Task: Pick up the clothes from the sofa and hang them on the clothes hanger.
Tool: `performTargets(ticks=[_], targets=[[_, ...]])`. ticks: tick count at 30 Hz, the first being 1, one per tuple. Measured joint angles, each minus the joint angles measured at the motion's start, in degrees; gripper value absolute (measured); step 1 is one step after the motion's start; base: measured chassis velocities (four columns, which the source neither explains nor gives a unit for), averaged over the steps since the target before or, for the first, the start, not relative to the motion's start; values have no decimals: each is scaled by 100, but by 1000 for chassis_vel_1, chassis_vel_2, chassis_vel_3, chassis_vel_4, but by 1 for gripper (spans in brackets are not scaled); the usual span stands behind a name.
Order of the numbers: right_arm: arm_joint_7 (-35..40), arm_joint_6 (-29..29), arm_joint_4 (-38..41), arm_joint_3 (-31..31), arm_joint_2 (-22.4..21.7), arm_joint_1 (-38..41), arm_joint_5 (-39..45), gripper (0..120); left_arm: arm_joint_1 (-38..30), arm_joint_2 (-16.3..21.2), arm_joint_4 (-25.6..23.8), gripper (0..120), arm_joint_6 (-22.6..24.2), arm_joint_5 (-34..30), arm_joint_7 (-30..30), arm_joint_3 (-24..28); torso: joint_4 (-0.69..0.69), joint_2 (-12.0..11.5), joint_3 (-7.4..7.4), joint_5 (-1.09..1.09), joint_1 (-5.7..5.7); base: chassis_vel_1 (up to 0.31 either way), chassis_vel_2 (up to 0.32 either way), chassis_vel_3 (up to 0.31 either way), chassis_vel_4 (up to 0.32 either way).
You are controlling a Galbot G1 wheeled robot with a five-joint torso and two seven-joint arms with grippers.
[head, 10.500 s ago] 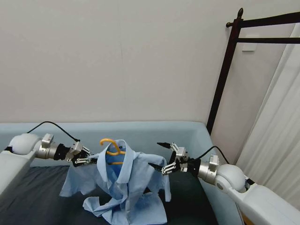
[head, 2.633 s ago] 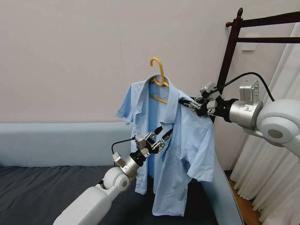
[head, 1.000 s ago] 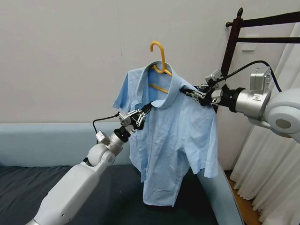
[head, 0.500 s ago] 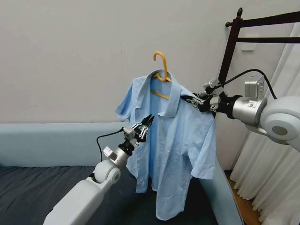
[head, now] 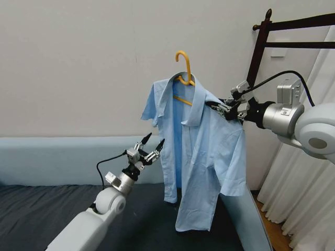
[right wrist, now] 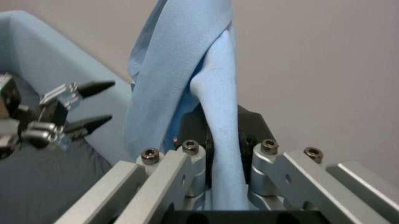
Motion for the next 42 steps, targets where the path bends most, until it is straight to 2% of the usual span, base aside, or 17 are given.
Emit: performTargets(ticks=[3,7,10,11,15,16,20,21,25,27,32,37,42], targets=[[-33,7,4,34,-51,-175,-66,7,-435,-53,221,98,41,-142,-11,112,-1,0,0,2,0,0,0,0,0],[-43,16,19,50,-48,-221,-89,7,-620,-142,300,96,69,-194,86,179,0,0,0,2,0,0,0,0,0],[-55,22,17,63,-8,-204,-89,7,-688,-275,377,82,88,-195,222,244,1,0,0,2,0,0,0,0,0],[-55,22,17,63,-8,-204,-89,7,-688,-275,377,82,88,-195,222,244,1,0,0,2,0,0,0,0,0],[-77,30,-2,67,46,-179,-87,7,-800,-499,540,65,89,-169,265,295,1,0,0,1,0,0,0,0,0],[-77,30,-2,67,46,-179,-87,7,-800,-499,540,65,89,-169,265,295,1,0,0,1,0,0,0,0,0],[-84,46,-32,69,51,-188,-93,7,-964,-712,641,47,72,-160,268,305,-1,0,0,1,0,0,0,0,0],[-84,46,-32,69,51,-188,-93,7,-964,-712,641,47,72,-160,268,305,-1,0,0,1,0,0,0,0,0],[-93,57,-54,95,46,-189,-99,7,-982,-736,615,28,50,-170,304,314,0,0,0,1,0,0,0,0,0],[-96,59,-58,102,46,-189,-103,7,-976,-736,592,25,44,-176,304,314,1,0,0,1,0,0,0,0,0],[-118,82,-109,112,53,-199,-171,7,-959,-726,430,3,29,-235,294,325,1,0,0,1,0,0,0,0,0],[-122,95,-136,108,73,-214,-207,7,-1001,-816,159,0,50,-371,276,447,1,0,-1,1,0,0,0,0,0],[-86,143,-134,109,61,-208,-104,7,-978,-976,203,0,72,-235,273,584,-1,0,-1,2,0,0,0,0,0]])
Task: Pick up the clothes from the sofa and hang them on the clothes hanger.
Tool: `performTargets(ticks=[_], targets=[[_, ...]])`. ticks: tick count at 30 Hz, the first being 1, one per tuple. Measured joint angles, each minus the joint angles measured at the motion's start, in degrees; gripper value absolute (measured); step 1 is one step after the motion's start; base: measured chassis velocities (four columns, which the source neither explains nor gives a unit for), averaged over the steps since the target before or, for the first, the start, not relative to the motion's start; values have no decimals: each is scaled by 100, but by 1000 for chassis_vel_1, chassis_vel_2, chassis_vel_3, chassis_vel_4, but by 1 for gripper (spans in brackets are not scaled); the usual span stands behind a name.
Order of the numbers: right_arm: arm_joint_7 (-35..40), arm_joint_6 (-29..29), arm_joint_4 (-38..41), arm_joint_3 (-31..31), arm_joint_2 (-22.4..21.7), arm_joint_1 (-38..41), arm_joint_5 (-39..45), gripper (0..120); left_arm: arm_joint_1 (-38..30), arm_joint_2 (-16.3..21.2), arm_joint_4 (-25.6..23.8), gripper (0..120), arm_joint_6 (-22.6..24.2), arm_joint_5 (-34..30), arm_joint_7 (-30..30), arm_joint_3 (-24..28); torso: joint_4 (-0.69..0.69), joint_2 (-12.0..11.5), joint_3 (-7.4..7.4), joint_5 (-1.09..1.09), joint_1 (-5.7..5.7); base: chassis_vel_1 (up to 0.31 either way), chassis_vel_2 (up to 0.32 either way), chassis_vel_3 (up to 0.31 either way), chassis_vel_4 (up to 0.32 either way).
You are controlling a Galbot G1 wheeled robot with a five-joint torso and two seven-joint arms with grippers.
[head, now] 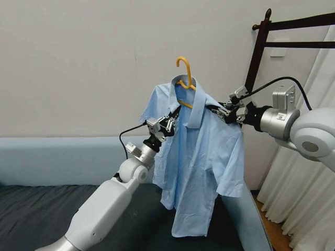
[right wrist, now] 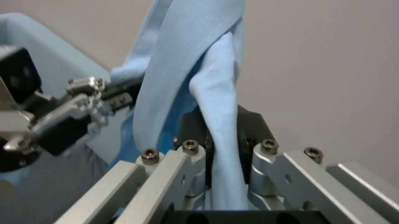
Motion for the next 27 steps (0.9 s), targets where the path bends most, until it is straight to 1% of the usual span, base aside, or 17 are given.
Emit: performTargets(ticks=[5,7,8,10,11,12,15,16,19,20,23,24,25,26,27], targets=[[100,37,46,50,-58,3,309,7,98,-45,107,0,-14,212,-131,36,1,0,0,0,0,0,0,0,0],[141,54,75,102,-104,-11,480,7,166,-39,103,0,-29,289,-313,43,1,0,0,-1,0,0,0,0,0],[170,55,84,132,-129,-22,537,7,226,-15,56,3,-39,338,-525,61,1,0,0,-1,0,0,0,0,0],[199,59,85,174,-175,-32,563,7,331,30,-44,11,-49,369,-770,73,1,0,0,-1,0,0,0,0,0],[199,59,85,174,-175,-32,563,7,331,30,-44,11,-49,369,-770,73,1,0,0,-1,0,0,0,0,0],[220,59,85,185,-202,-35,568,7,413,66,-114,15,-65,388,-837,70,1,0,0,-1,0,0,0,0,0],[364,21,91,261,-305,-46,693,7,676,240,-292,29,-112,472,-883,-27,0,0,0,-1,0,0,0,0,0],[364,21,91,261,-305,-46,693,7,676,240,-292,29,-112,472,-883,-27,0,0,0,-1,0,0,0,0,0],[584,-126,84,431,-445,-38,904,7,1127,520,-458,42,-135,599,-883,-272,1,0,0,-1,0,0,0,0,0],[584,-126,84,431,-445,-38,904,7,1127,520,-458,42,-135,599,-883,-272,1,0,0,-1,0,0,0,0,0],[654,-289,15,623,-559,85,825,7,1807,721,-527,57,-123,890,-954,-704,0,0,0,-2,0,0,0,0,0],[672,-350,-10,658,-589,151,767,7,2060,786,-496,61,-132,988,-978,-833,1,0,-1,-2,0,0,0,0,0],[672,-350,-10,658,-589,151,767,7,2060,786,-496,61,-132,988,-978,-833,1,0,-1,-2,0,0,0,0,0],[728,-422,-36,699,-635,239,709,7,2363,850,-432,67,-183,1081,-986,-979,0,0,0,-2,0,0,0,0,0],[765,-456,-54,719,-660,280,683,7,2541,882,-387,70,-223,1136,-990,-1072,3,0,0,-3,0,0,0,0,0]])
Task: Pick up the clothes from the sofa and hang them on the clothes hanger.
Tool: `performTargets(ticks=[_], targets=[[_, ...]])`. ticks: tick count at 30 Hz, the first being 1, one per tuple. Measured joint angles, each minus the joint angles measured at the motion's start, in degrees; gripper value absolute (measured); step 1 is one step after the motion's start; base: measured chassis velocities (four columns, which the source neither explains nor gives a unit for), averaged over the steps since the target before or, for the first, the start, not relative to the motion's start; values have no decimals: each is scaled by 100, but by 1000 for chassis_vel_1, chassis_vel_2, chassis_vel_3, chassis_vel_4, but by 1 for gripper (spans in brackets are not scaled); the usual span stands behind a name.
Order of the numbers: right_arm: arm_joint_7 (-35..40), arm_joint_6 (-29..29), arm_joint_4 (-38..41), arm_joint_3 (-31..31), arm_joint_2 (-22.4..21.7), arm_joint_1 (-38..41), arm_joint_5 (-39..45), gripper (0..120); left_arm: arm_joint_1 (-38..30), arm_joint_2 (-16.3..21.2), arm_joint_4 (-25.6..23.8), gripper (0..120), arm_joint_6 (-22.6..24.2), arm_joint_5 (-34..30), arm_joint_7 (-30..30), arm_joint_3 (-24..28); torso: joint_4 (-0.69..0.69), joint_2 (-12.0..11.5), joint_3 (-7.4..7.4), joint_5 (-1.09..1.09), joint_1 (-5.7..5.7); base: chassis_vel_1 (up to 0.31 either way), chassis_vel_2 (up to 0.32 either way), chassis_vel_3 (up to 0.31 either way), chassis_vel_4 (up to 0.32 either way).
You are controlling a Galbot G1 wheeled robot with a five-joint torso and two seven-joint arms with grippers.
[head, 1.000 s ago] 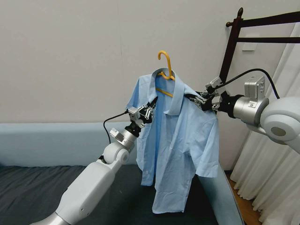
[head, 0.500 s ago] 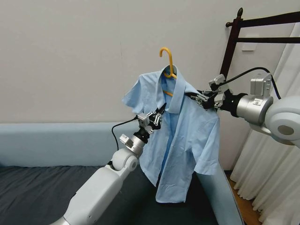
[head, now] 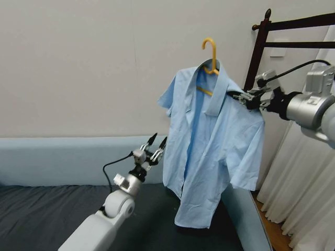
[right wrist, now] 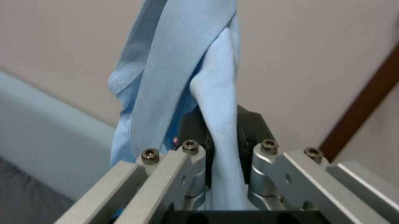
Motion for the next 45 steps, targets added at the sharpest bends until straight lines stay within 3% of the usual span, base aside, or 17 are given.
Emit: performTargets(ticks=[6,10,16,24,28,32,38,45], targets=[[242,-343,-224,194,-266,161,-655,7,1065,38,172,94,-485,162,4,-539,0,1,-1,1,-1,0,0,0,0],[257,-353,-488,231,-337,199,-1172,7,1316,-34,30,100,-557,182,5,-655,-2,1,-1,2,-1,0,0,0,0],[281,-353,-971,133,-373,164,-1465,7,1426,-92,-150,100,-562,201,-20,-784,-4,1,-1,3,-1,0,0,0,0],[519,-332,-1827,-50,48,125,-1943,7,1472,-88,-172,100,-575,202,-35,-882,-1,0,0,2,0,0,0,0,0],[735,-296,-2431,-226,558,240,-2109,7,1443,-41,-84,100,-613,179,-35,-920,-4,0,0,3,0,0,0,0,0],[1070,-126,-3149,-525,1379,414,-2468,7,1369,17,22,100,-652,106,-35,-948,0,-1,2,2,1,0,0,0,0],[1530,181,-3817,-735,2030,656,-2733,7,1327,16,146,100,-697,66,-31,-948,2,-1,2,0,1,0,0,0,0],[1941,1074,-4732,-833,2760,729,-3555,7,1369,-4,192,100,-747,40,-20,-1004,-1,-1,1,1,1,0,0,0,0]])
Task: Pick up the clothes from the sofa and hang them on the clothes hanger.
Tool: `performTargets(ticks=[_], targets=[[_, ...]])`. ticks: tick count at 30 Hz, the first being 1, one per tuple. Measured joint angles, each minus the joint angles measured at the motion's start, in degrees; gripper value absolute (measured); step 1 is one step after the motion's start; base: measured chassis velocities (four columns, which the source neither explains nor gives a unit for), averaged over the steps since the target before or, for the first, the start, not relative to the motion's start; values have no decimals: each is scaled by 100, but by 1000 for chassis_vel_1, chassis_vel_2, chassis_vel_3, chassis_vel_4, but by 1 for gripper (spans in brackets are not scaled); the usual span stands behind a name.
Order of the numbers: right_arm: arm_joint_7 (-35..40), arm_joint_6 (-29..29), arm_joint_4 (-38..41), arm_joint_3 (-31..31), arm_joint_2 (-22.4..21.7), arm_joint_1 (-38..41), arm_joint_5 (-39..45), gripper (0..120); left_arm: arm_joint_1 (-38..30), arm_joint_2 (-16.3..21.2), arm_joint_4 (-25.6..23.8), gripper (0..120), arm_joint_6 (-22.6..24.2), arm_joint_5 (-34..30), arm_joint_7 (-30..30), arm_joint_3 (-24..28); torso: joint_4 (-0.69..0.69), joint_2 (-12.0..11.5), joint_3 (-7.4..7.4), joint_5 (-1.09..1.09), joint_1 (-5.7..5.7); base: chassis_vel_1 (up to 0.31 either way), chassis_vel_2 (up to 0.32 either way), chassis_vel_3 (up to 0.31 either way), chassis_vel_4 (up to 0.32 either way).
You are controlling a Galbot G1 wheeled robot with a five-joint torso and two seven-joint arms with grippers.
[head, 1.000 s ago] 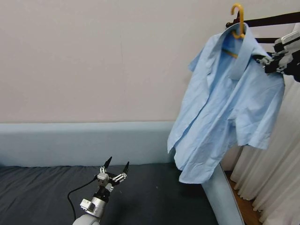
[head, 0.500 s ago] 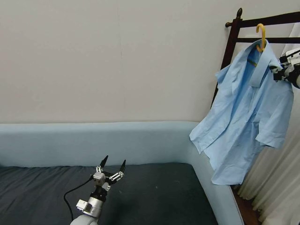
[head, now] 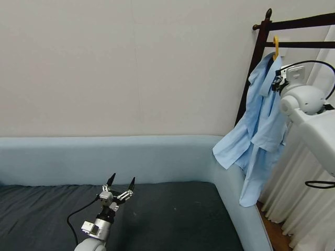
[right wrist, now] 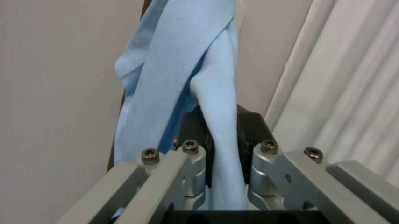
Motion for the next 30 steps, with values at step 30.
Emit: performTargets(ticks=[30], targets=[[289,946,-2394,251,1198,665,-232,7,35,-14,95,100,-48,-14,52,2,-1,2,-1,0,-1,0,0,0,0]])
